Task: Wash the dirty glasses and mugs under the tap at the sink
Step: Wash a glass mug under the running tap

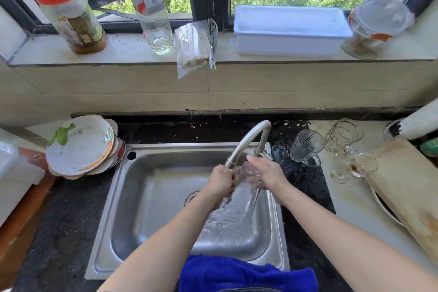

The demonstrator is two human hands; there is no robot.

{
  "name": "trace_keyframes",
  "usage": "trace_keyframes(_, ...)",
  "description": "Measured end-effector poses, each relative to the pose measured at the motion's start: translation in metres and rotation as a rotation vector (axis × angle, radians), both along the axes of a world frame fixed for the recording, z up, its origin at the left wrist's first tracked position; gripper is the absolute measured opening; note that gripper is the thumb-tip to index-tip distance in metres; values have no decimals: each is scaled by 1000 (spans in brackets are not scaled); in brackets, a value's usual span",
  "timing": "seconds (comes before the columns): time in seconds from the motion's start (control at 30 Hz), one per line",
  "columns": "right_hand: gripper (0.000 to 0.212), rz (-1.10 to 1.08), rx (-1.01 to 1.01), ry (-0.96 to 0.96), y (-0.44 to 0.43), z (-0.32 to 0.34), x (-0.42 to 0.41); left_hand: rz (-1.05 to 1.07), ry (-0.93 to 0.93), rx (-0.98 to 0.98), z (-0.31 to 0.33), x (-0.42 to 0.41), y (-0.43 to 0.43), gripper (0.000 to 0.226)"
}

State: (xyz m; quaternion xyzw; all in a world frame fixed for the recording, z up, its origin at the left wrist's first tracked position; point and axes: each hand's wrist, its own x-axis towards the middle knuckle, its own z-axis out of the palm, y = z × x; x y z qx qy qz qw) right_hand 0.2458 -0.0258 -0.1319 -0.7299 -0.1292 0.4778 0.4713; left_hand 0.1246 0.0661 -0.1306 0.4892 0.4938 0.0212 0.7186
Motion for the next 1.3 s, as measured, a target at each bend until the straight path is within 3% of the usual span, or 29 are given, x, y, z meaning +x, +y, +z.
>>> trace_keyframes(0.07,50,-17,11,180,0,-1,-8,145,-33,-42,2,-2,4,39)
trace_keyframes(0.17,46,23,19,254,7,-1,-22,261,-78,-111,7,-10,15,45)
trace_keyframes(0.33,47,188,-29,-14,25,8,-13,-222,52,195,21,-30,34,21)
trace_keyframes(0.43,46,203,-15,-102,29,7,-16,-252,51,219,27,-31,35,23)
trace_keyframes(0.57,98,433,49,-228,10,-7,-26,-193,60,274,27,-29,37,36)
trace_keyframes(0.67,118,423,-30,-92,7,-11,-17,-252,67,247,29,-34,36,31)
trace_keyframes(0.83,86,228,-10,-246,46,-7,-2,-337,27,121,32,-30,18,19)
trace_keyframes(0.97,92,293,42,-220,12,-14,-20,-311,6,99,32,-39,27,21)
trace_keyframes(1.07,92,328,31,-75,3,-18,-25,-314,11,72,28,-45,31,19)
trace_keyframes(1.23,42,151,44,-81,51,-7,-4,-333,-40,-49,19,-45,23,14)
trace_keyframes(1.3,32,109,18,-215,52,-8,-11,-265,66,135,9,-41,20,19)
